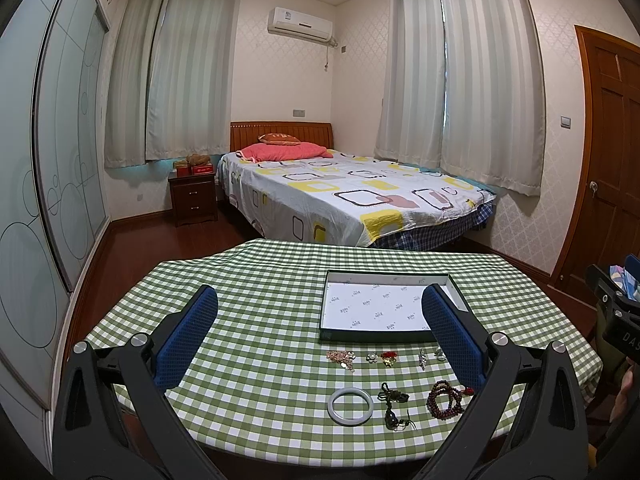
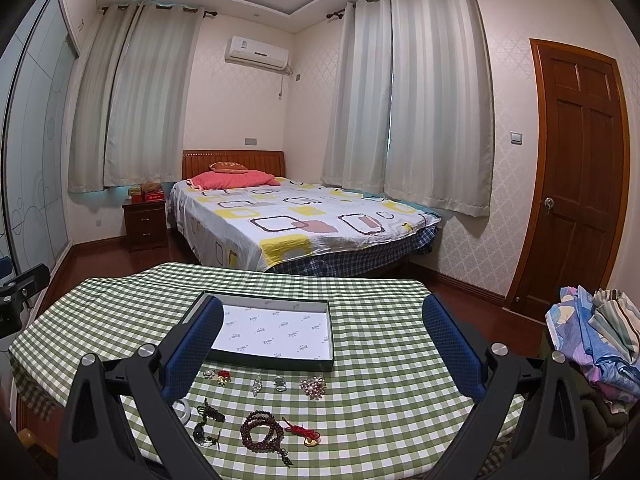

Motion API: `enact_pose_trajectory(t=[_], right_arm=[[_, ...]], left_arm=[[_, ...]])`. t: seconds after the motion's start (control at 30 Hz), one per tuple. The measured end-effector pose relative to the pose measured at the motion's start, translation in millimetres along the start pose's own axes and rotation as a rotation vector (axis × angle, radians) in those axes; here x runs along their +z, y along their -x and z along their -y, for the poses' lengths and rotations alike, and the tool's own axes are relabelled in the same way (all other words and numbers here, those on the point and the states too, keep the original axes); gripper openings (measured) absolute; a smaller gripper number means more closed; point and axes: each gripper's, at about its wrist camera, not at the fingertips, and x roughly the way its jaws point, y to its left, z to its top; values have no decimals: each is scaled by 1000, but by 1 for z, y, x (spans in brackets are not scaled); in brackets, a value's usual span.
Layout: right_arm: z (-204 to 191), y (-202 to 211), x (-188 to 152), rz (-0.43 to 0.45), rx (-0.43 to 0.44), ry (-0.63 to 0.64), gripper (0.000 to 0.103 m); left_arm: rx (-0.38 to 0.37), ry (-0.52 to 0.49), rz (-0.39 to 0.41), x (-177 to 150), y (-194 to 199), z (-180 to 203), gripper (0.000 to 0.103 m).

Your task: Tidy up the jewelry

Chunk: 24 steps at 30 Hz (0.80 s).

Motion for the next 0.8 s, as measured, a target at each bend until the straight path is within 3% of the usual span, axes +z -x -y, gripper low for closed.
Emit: enact_pose_trajectory(t=[0.27, 0.43, 0.63, 0.8], right_arm=[[-5, -14, -13, -4, 13, -4, 97], [-2, -29, -29, -16, 27, -19, 97], [0, -66, -69, -40, 29, -15, 97], [2, -104, -120, -132, 25, -2, 97]], left_arm=[[3, 0, -14, -7, -10, 1, 99], [25, -7, -63, -22, -35, 0, 100], [24, -14, -174, -60, -85, -2, 99], [13, -16, -270, -106, -132, -3, 99]])
